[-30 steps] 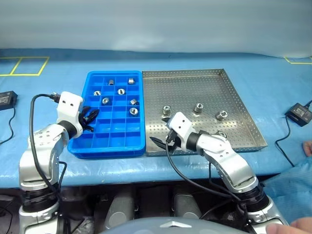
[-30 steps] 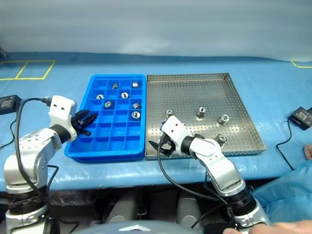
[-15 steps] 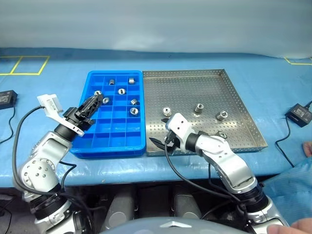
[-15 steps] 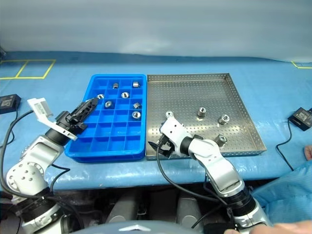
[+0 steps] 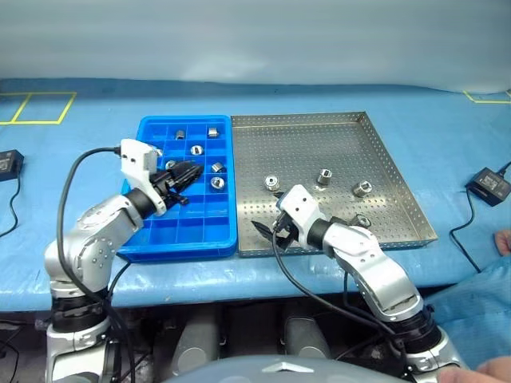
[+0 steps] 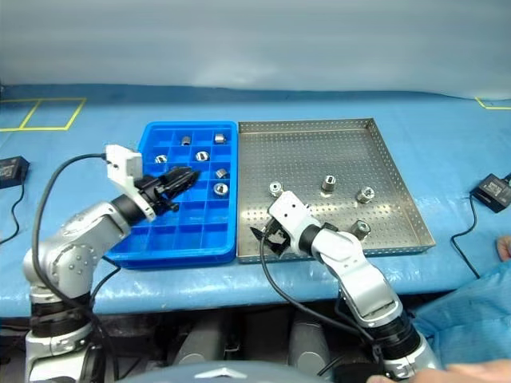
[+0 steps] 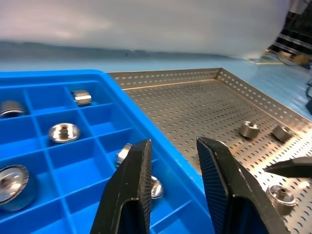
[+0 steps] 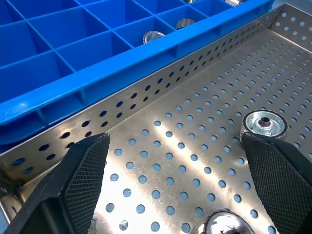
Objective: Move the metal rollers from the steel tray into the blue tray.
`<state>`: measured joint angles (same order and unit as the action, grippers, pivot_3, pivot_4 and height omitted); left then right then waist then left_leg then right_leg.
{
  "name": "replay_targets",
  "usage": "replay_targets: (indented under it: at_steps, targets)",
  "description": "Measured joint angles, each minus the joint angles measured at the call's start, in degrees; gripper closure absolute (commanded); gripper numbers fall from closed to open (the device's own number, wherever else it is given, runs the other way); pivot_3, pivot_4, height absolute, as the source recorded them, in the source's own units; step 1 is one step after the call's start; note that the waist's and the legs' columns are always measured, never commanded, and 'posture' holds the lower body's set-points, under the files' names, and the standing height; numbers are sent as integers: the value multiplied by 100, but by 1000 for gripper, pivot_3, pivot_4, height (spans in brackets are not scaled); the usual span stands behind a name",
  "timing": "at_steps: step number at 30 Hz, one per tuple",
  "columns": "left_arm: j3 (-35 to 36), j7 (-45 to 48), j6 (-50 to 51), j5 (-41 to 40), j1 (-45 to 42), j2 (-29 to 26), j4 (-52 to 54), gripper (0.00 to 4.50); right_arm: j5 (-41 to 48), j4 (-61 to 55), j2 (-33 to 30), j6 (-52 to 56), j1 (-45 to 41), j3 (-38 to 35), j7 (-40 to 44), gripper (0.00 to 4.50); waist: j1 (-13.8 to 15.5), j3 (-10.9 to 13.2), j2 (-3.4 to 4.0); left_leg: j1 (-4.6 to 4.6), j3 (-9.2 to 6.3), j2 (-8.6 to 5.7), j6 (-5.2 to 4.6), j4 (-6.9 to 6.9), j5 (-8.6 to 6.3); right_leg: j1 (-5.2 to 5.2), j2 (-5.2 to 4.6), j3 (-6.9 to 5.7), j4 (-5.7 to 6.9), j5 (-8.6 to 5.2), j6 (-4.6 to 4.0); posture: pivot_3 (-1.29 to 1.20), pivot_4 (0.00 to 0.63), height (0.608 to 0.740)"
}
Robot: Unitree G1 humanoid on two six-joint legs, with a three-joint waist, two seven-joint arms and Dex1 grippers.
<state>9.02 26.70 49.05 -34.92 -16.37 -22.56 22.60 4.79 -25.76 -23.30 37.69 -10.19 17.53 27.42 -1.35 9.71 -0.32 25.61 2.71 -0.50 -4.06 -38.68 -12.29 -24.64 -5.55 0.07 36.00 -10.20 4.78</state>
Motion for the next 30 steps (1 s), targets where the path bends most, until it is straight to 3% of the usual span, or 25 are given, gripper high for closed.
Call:
replay_targets:
  at_steps: [9,13,19,22,27,30]
  targets:
    - [-1699,-34,-689,1151,-1313,551,-1378,2936,-149,-240,-187,163,-18,-233,-180,0,-5,0,0,5,2,-2,-21,1,12,6,4,-3,-5,0,2,-146,150,740]
    - [-2081,-43,-867,1659,-2173,947,-2661,2936,-209,-279,-176,189,8,-271,-246,0,-40,0,1,24,3,-4,-35,1,18,8,6,-1,-6,1,5,-181,150,740]
    - [-2589,500,-1084,2208,-2880,984,-4118,2936,-246,-408,-92,244,178,-231,-369,0,-243,-1,1,28,4,-3,-40,8,12,6,8,1,-11,-1,6,-223,150,740]
    - [-2826,768,-1322,2531,-3169,986,-4650,2319,-248,-419,-40,258,272,-225,-422,0,-312,1,-1,28,4,-2,-40,8,12,6,8,1,-12,-1,8,-239,150,740]
    - [-2860,830,-1500,2864,-3499,1038,-5184,719,-273,-453,22,258,367,-227,-540,0,-399,1,-1,26,2,2,-38,8,10,5,7,0,-12,-1,8,-252,150,740]
    - [-2882,931,-1454,3015,-3550,1084,-5321,719,-278,-454,71,255,383,-227,-584,0,-422,1,-2,27,2,2,-38,10,10,4,7,1,-13,0,8,-253,150,740]
